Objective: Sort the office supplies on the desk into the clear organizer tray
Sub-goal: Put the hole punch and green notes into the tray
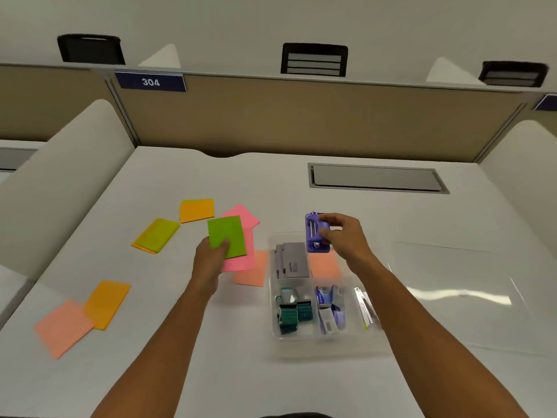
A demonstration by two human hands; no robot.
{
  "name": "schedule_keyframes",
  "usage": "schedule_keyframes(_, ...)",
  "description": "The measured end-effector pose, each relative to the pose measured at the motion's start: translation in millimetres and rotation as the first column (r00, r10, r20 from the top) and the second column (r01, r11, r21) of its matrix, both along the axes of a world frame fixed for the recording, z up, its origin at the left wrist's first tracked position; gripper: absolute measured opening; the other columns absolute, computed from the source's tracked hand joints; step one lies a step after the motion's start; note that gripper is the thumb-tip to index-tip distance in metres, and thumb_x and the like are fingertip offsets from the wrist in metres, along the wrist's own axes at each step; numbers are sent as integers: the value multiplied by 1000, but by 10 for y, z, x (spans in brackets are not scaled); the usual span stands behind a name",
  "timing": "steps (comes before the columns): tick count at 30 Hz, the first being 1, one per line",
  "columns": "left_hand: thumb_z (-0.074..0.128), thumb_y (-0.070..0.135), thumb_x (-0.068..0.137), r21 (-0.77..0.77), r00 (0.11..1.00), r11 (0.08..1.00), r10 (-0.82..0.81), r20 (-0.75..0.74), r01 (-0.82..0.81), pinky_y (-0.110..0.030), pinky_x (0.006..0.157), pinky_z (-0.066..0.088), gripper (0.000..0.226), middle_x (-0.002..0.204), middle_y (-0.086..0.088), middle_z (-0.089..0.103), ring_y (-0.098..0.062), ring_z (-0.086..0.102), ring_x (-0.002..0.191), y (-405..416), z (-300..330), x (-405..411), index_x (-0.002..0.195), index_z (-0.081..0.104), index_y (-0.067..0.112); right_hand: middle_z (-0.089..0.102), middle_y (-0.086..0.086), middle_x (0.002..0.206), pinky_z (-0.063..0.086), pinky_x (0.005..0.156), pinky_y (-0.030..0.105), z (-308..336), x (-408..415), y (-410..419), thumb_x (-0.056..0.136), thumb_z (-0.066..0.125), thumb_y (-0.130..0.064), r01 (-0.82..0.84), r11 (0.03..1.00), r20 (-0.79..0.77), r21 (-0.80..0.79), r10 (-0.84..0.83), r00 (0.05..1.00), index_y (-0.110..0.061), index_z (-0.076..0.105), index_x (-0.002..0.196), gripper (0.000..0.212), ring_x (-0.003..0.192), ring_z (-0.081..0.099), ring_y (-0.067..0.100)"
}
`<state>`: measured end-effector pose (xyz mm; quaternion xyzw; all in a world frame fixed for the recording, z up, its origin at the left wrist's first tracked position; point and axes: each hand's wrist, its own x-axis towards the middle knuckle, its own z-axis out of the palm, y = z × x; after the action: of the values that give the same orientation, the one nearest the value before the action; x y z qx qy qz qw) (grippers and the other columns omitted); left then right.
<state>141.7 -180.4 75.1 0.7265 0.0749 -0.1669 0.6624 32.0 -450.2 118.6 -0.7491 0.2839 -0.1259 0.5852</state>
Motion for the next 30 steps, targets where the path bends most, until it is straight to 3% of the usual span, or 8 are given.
schedule_keyframes(3,49,14,97,-70,997,996,-56,-62,52,-35,71,54,14,102,-5,66,-20,64,89,-353,100,-97,98,60,23,64,-3,109,53,61,16,-18,-167,-232,87,69,-3,38,999,-3,-21,-38,999,-26,66,110,32,92,65,17)
schedule_keyframes(7,51,7,93,-65,983,984,-171,-68,166,-29,62,53,21,101,0,66,-16,66,89,-780,180,-260,105,57,22,63,-1,111,52,57,16,-62,-382,-507,83,68,0,106,994,-12,-34,-107,994,-23,65,114,39,94,63,16)
schedule_keyframes(14,56,6,90,44,949,952,-296,-107,302,-38,68,58,30,103,-6,63,-22,66,90,-1408,226,-563,118,49,13,60,1,112,50,55,16,-184,-648,-820,83,67,3,187,982,-51,-36,-189,981,-20,63,116,41,87,60,12)
schedule_keyframes(18,48,4,90,97,935,936,-324,-143,339,-52,81,57,28,109,-13,62,-30,65,97,-1627,203,-669,117,47,12,61,1,113,53,58,19,-271,-715,-909,84,67,3,179,983,-76,-46,-182,980,-22,63,113,39,93,63,19)
schedule_keyframes(21,41,4,90,154,922,913,-356,-155,378,-55,80,57,26,105,-14,61,-32,65,96,-1722,174,-711,114,45,12,62,-1,110,53,57,17,-343,-732,-937,84,68,2,157,986,-94,-58,-162,982,-24,63,109,37,90,64,18)
schedule_keyframes(24,40,4,90,227,909,880,-402,-112,418,-48,77,56,25,100,-11,59,-28,64,89,-1791,150,-743,113,43,12,63,-2,108,55,63,21,-412,-724,-942,82,69,2,124,990,-119,-72,-132,984,-23,64,109,37,90,64,17)
schedule_keyframes(27,43,3,88,323,892,835,-445,-80,446,-36,63,54,27,96,-8,56,-19,60,79,-1831,147,-754,114,41,12,64,-1,108,58,71,29,-472,-706,-944,81,69,4,107,991,-150,-79,-118,982,-21,65,110,39,89,65,18)
schedule_keyframes(30,47,1,88,374,873,797,-480,-85,474,-31,51,52,33,101,-11,57,-20,62,78,-1835,141,-757,118,38,11,63,-1,106,53,62,19,-505,-688,-942,81,67,6,92,993,-161,-80,-104,981,-19,66,110,38,78,64,9)
